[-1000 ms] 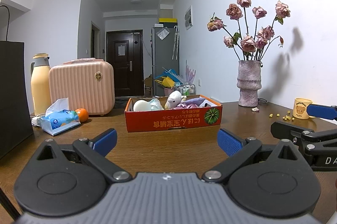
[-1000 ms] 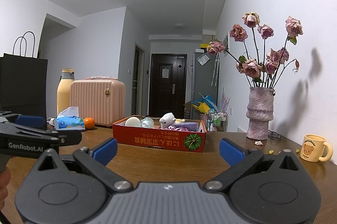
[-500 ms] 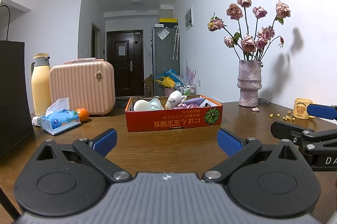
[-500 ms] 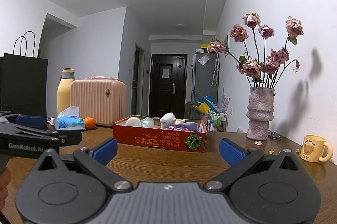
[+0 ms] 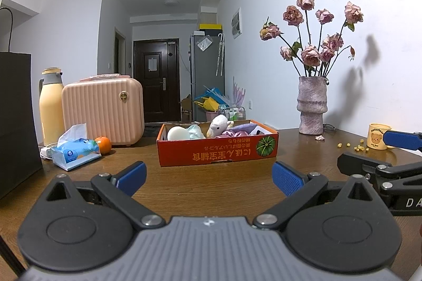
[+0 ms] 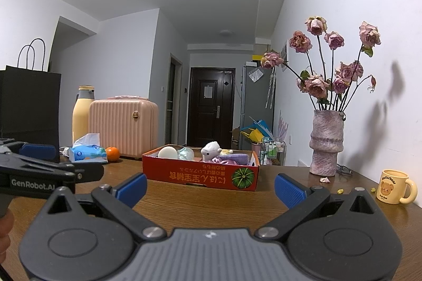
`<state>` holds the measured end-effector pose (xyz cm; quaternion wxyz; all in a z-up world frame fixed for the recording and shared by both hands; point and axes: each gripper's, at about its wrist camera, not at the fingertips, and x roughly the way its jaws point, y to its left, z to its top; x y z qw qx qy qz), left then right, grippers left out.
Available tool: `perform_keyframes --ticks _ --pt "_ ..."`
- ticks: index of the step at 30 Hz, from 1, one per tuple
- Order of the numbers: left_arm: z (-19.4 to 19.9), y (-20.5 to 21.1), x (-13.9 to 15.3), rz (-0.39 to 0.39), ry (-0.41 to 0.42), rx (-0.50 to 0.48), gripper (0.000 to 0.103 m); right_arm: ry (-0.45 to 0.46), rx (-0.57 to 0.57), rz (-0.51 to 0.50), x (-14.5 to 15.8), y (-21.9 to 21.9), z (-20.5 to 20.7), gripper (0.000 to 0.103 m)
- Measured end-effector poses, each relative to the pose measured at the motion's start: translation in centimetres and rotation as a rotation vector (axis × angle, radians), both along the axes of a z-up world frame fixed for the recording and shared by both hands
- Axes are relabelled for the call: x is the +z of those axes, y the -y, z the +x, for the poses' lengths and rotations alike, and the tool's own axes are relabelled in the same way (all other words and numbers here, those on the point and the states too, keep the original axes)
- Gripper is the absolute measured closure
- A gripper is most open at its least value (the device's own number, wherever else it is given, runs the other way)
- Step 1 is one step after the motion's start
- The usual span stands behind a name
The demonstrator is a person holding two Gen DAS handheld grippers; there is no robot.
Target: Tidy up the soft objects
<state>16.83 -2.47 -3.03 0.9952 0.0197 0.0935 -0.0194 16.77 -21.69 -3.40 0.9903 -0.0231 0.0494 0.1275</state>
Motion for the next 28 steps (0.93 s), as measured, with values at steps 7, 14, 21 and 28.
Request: perform_keyframes --ticks 7,14,21,28 --pt "0.01 0.06 -0.05 0.000 -0.001 0.000 0.000 0.000 0.000 0.000 -0.01 -0.01 0.01 0.000" --pt "-0.09 -0.07 0.04 -0.001 0.000 0.000 0.000 -0.001 0.003 -0.003 0.12 -0.18 -0.10 0.000" --pt "0.00 -0.25 0.08 -0.001 -0.003 0.000 0.000 -0.008 0.007 -0.005 0.14 -0.40 -0.02 0.000" --pt "0.17 -0.21 -0.07 -0.002 -0.004 -0.002 0.000 -0.013 0.008 -0.010 -0.04 -0.42 0.31 0.000"
